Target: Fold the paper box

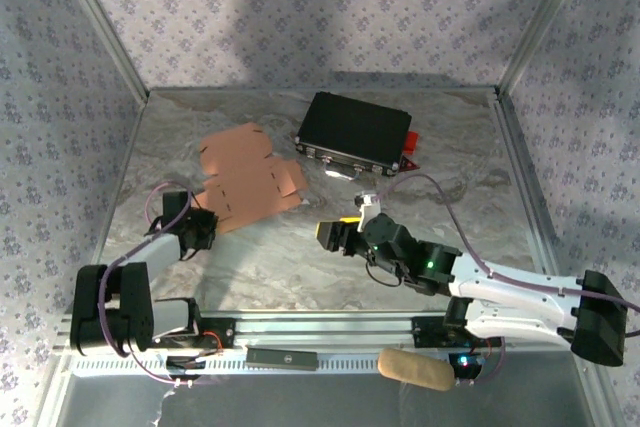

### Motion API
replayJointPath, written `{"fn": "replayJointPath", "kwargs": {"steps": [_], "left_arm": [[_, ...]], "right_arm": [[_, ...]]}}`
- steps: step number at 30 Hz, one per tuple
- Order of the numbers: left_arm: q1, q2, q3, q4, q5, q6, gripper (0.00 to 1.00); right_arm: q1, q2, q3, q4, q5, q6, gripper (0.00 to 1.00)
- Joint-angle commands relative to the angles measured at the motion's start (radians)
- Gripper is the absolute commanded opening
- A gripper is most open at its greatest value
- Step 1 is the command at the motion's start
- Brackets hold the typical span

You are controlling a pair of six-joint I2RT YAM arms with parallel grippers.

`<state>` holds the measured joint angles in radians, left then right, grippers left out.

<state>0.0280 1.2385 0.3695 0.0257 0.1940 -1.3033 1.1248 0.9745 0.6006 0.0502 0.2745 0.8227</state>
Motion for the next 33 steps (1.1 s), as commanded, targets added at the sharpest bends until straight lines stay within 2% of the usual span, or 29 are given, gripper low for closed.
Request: {"fn": "replayJointPath", "kwargs": {"steps": [1,6,12,17,19,21,23,25,26,28,30,33], "left_arm": [[0.004,-0.013,0.014,0.071,-0.003,0.001,0.02],[0.004,-0.098,0.025,0.002,-0.010,-0.003,0.00],[0.004,-0.223,0.047,-0.111,-0.007,-0.013,0.00],[0.007,-0.219,0.068,-0.175,0.029,-0.005,0.01],[0.022,-0.158,0.074,-0.155,0.079,-0.005,0.20],[0.049,-0.074,0.084,-0.117,0.146,-0.002,0.31],[0.067,-0.001,0.087,-0.066,0.193,-0.002,0.40],[0.095,0.044,0.119,-0.045,0.229,0.033,0.44],[0.106,0.048,0.156,-0.086,0.221,0.074,0.46],[0.108,0.031,0.265,-0.244,0.129,0.197,0.48],[0.110,0.034,0.341,-0.331,0.047,0.285,0.50],[0.110,0.108,0.462,-0.435,-0.074,0.413,0.50]], "right_arm": [[0.007,0.009,0.004,0.011,0.025,-0.001,0.71],[0.006,0.036,0.008,0.010,0.029,0.010,0.71],[0.004,0.115,0.027,-0.004,0.051,0.103,0.70],[-0.015,0.173,0.067,-0.059,0.056,0.169,0.70],[-0.026,0.183,0.075,-0.060,0.040,0.183,0.70],[-0.035,0.189,0.074,-0.050,0.026,0.188,0.70],[-0.039,0.194,0.080,-0.047,0.018,0.185,0.70],[-0.047,0.201,0.086,-0.050,0.003,0.174,0.71],[-0.048,0.207,0.094,-0.055,-0.002,0.168,0.71],[-0.055,0.225,0.109,-0.082,-0.004,0.153,0.71],[-0.071,0.252,0.116,-0.089,-0.025,0.157,0.71],[-0.093,0.304,0.117,-0.052,-0.080,0.169,0.71]]}}
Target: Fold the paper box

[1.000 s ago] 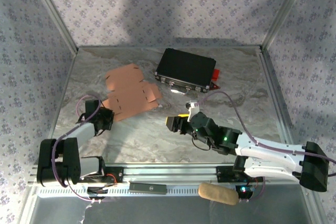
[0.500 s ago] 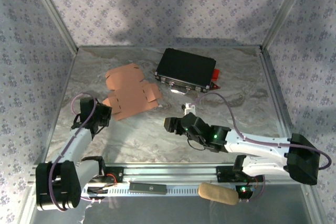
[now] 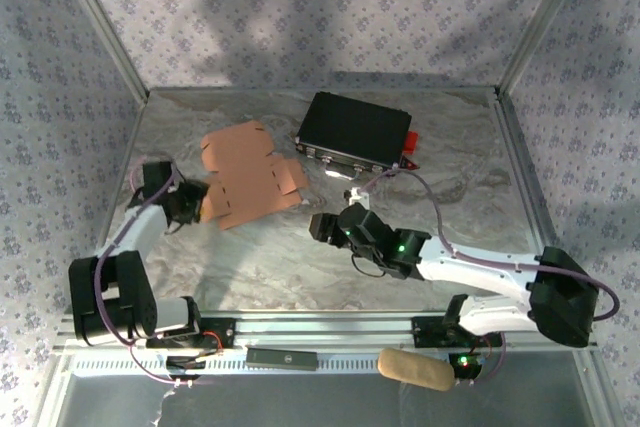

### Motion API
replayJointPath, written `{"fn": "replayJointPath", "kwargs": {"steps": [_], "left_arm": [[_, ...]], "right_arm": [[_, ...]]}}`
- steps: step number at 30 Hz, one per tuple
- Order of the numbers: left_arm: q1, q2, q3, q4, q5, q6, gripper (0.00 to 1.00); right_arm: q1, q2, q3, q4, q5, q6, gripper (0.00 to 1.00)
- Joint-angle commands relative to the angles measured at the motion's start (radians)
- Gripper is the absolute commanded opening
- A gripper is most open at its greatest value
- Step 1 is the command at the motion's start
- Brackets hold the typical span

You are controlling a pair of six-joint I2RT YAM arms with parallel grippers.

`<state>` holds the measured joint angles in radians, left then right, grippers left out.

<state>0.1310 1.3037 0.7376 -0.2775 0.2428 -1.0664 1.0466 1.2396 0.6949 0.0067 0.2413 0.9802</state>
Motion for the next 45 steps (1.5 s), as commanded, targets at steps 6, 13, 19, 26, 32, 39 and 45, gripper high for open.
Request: {"fn": "replayJointPath", "kwargs": {"steps": [6,13,19,26,32,39,45], "left_arm": [[0.006,0.308,0.270,-0.171,-0.154,0.335,0.37],[-0.009,0.467,0.342,-0.159,-0.142,0.412,0.39],[-0.079,0.379,0.207,-0.127,-0.176,0.336,0.38],[-0.188,0.130,-0.123,0.014,-0.163,0.177,0.36],[-0.303,-0.118,-0.236,0.030,-0.097,0.058,0.38],[-0.310,-0.213,-0.196,-0.106,-0.062,0.128,0.42],[-0.307,-0.216,-0.101,-0.216,-0.164,0.229,0.40]], "right_arm": [[-0.012,0.111,0.070,0.002,-0.093,-0.006,0.71],[-0.022,0.122,0.079,-0.020,-0.118,-0.035,0.71],[-0.061,0.121,0.060,-0.019,-0.141,-0.048,0.72],[-0.098,0.058,0.016,-0.044,-0.142,-0.050,0.72],[-0.125,0.006,-0.032,-0.062,-0.127,-0.042,0.72],[-0.169,0.013,-0.096,-0.022,-0.159,0.012,0.72],[-0.194,0.091,-0.080,0.047,-0.194,0.046,0.72]]}}
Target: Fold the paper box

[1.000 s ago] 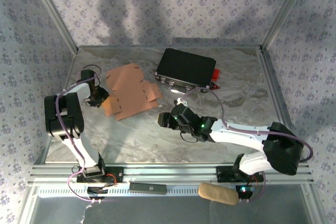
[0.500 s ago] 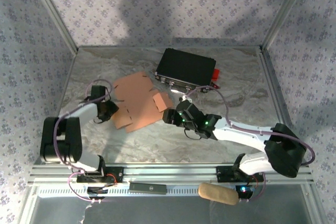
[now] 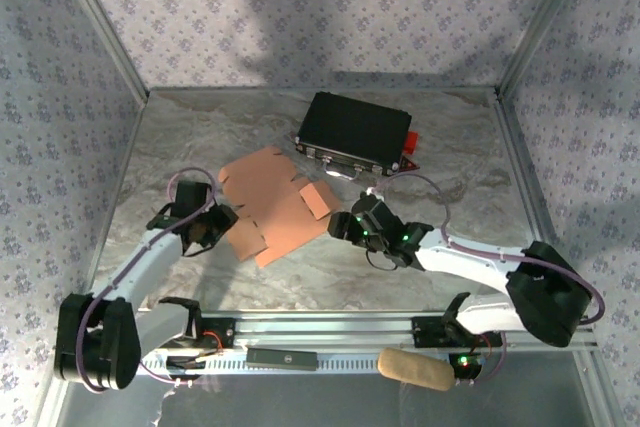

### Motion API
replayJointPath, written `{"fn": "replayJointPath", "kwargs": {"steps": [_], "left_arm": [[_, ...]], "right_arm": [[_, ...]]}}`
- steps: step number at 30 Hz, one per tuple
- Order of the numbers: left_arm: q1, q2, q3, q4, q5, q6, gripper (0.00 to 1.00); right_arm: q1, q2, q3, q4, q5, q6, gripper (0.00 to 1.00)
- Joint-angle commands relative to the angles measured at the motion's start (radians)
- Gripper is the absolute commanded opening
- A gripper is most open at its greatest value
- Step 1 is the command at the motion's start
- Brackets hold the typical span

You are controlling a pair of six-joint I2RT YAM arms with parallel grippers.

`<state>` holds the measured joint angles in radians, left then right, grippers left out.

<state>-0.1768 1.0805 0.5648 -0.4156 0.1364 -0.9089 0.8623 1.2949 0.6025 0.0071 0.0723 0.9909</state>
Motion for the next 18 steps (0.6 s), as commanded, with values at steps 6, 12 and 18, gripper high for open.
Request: {"fn": "replayJointPath", "kwargs": {"steps": [6,12,18], "left_arm": [[0.021,0.168,0.163,-0.052,-0.022,0.194,0.40],[0.027,0.268,0.187,-0.021,-0.026,0.291,0.39],[0.024,0.302,0.153,0.043,0.045,0.316,0.39]], "right_arm": [[-0.076,0.168,0.046,0.185,-0.117,0.098,0.71],[-0.045,0.266,0.090,0.222,-0.145,0.161,0.71],[0.028,0.352,0.098,0.263,-0.137,0.231,0.71]]}}
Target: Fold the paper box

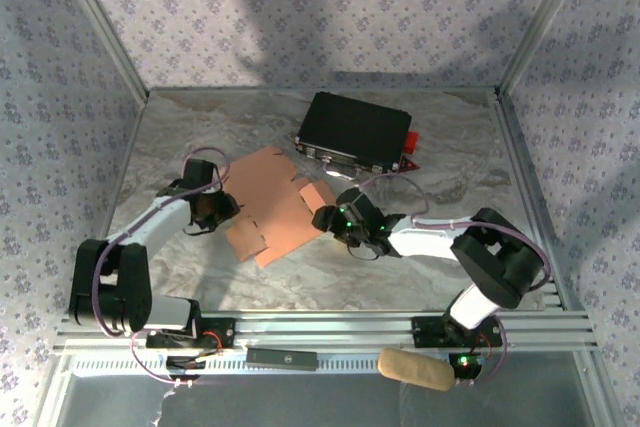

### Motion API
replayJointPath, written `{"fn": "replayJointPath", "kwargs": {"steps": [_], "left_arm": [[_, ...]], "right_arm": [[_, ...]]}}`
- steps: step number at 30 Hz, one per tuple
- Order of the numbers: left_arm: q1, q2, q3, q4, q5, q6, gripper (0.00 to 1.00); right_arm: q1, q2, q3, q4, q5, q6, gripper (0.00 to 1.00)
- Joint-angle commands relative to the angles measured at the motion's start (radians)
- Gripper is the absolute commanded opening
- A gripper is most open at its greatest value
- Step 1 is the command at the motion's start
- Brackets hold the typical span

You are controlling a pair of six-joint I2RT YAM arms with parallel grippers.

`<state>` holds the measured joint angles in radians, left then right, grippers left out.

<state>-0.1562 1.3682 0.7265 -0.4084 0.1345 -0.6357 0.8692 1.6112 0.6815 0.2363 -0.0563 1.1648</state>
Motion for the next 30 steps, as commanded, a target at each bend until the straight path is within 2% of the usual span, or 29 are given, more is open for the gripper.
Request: {"fn": "replayJointPath", "kwargs": {"steps": [1,5,8,11,17,20,23,26,30], "left_arm": [[0.001,0.016,-0.018,0.048,0.060,0.038,0.39],[-0.028,-0.003,-0.063,0.084,0.110,0.002,0.39],[-0.071,-0.026,-0.090,0.104,0.128,-0.035,0.40],[-0.115,-0.048,-0.132,0.156,0.175,-0.097,0.40],[-0.270,-0.079,-0.151,0.244,0.224,-0.235,0.40],[-0.304,-0.113,-0.163,0.280,0.259,-0.262,0.41],[-0.280,-0.126,-0.125,0.153,0.214,-0.168,0.41],[-0.226,-0.111,-0.095,0.058,0.176,-0.071,0.40],[-0.214,-0.032,-0.069,0.068,0.194,0.042,0.39]], "right_arm": [[0.024,0.051,0.019,0.046,-0.013,0.062,0.71],[0.007,0.067,0.018,0.043,-0.027,0.062,0.70],[-0.033,0.013,-0.003,-0.012,-0.013,0.027,0.70],[-0.093,-0.076,-0.007,-0.120,0.004,-0.059,0.70],[-0.265,-0.163,-0.013,-0.234,-0.126,-0.190,0.71],[-0.302,-0.215,-0.020,-0.296,-0.126,-0.236,0.71],[-0.294,-0.278,-0.034,-0.345,-0.100,-0.251,0.71],[-0.234,-0.322,-0.040,-0.361,-0.072,-0.234,0.71],[-0.118,-0.312,-0.028,-0.325,-0.043,-0.184,0.72]]}}
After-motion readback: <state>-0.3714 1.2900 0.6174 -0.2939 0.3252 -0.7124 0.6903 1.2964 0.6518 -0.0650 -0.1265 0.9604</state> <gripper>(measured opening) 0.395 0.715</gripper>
